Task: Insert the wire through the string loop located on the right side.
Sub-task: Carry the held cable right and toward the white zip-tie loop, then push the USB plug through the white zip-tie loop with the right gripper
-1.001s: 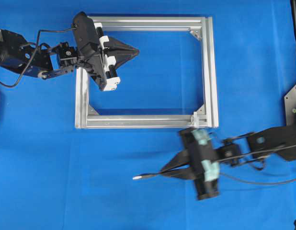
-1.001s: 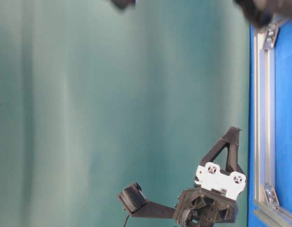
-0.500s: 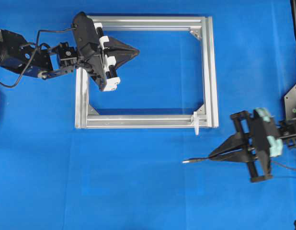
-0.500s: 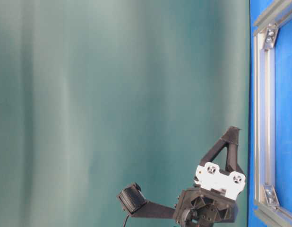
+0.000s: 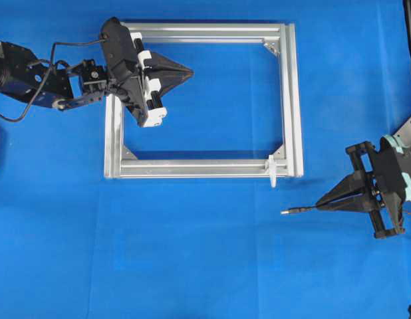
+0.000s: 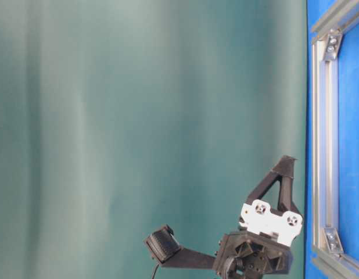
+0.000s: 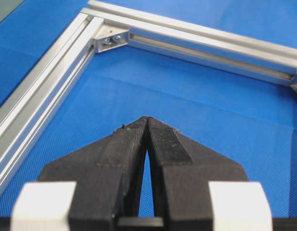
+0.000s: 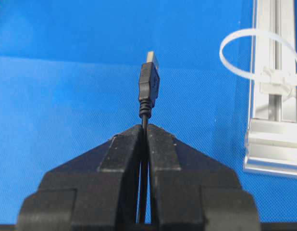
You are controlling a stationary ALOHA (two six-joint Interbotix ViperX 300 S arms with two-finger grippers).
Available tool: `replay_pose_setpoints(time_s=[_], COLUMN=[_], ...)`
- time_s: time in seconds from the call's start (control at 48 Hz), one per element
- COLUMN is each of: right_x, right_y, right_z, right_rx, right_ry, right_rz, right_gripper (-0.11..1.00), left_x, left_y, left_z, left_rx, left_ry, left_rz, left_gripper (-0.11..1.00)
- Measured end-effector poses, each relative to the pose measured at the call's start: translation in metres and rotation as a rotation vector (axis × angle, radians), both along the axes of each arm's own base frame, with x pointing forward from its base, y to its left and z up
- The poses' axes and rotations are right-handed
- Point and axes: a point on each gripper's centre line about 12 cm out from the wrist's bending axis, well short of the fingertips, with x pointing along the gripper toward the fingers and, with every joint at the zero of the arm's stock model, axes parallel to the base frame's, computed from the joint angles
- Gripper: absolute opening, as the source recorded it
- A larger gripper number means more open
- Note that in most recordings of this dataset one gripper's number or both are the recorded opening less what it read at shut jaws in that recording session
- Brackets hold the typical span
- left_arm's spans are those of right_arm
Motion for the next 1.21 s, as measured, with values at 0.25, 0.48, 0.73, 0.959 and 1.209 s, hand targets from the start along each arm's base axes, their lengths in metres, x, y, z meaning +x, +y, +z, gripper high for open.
replay_pose_setpoints(time_s=[0.25,0.48,0.73,0.959,1.209], right_x=[0.0,0.001,0.003,0.003,0.003], right_y=[-0.002,-0.024,-0.041,-0.043,-0.043], right_z=[-0.001,-0.005,-0.006,-0.006,-0.006], right_rx=[-0.016,-0.04,-0.072,-0.075,-0.075], right_ry=[-0.003,0.006,0.004,0.005,0.005], right_rz=[-0.002,-0.095,-0.166,-0.172,-0.172], right_gripper=[-0.04,-0.04,-0.04,-0.04,-0.04], left_x=[0.0,0.0,0.0,0.0,0.0], left_y=[0.0,0.0,0.0,-0.001,-0.002], left_z=[0.0,0.0,0.0,0.0,0.0], left_rx=[0.001,0.001,0.001,0.003,0.003], left_ry=[0.0,0.002,0.002,0.003,-0.001], left_rz=[0.0,0.0,0.0,-0.005,-0.005], left_gripper=[0.0,0.0,0.0,0.0,0.0])
